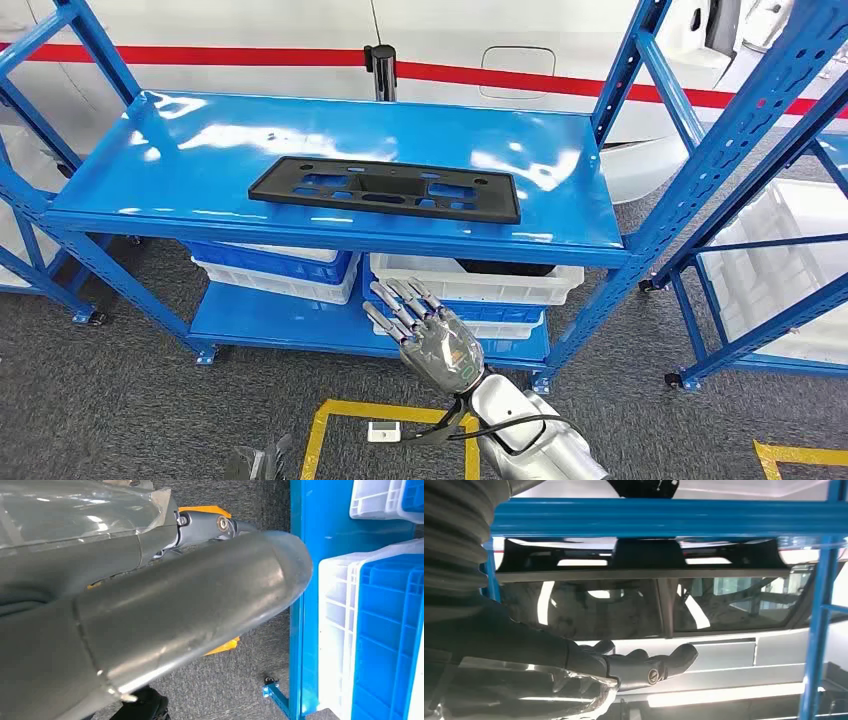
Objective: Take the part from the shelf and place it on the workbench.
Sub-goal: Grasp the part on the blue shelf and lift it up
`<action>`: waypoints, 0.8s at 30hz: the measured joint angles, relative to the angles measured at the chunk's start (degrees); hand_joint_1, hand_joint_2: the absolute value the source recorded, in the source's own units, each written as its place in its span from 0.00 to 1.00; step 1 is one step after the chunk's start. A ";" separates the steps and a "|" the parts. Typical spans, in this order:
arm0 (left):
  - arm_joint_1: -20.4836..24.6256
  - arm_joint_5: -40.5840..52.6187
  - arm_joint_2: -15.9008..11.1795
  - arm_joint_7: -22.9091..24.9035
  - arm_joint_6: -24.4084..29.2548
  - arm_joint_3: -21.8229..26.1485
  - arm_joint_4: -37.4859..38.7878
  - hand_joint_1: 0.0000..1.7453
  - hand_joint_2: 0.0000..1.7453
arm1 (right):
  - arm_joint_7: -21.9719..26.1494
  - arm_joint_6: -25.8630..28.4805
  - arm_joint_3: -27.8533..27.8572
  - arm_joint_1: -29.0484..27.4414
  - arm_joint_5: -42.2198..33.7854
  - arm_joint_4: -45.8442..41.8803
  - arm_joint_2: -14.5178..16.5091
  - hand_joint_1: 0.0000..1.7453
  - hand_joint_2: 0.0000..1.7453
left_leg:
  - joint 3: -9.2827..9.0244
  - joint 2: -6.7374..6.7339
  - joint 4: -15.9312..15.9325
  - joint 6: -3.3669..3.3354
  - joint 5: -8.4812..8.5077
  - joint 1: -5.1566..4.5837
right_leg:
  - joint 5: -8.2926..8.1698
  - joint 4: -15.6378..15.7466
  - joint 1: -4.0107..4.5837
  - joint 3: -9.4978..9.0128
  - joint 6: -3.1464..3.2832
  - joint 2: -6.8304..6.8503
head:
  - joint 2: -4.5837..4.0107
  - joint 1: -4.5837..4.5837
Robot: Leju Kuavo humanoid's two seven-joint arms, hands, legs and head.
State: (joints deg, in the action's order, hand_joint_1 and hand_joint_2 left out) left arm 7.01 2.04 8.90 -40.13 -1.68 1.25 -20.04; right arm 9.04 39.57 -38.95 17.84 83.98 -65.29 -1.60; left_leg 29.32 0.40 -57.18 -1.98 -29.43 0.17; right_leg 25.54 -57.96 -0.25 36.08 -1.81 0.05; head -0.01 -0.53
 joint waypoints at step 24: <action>-8.13 -4.48 -8.88 0.00 -3.57 1.32 3.28 0.00 0.00 | -0.38 0.47 3.91 -1.82 2.77 -3.95 -0.13 0.00 1.00 | 4.43 -0.19 -1.21 -0.91 3.85 0.41 | 9.57 -12.68 0.22 -1.55 0.91 -0.67 | -0.01 -0.30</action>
State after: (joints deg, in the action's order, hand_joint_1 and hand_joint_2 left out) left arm -1.11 -2.44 0.02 -40.13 -5.26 2.57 -16.76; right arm 8.66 40.04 -35.04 16.02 86.75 -69.23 -1.72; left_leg 33.75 0.21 -58.38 -2.89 -25.58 0.58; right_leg 35.10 -70.64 -0.02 34.53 -0.90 -0.61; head -0.02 -0.83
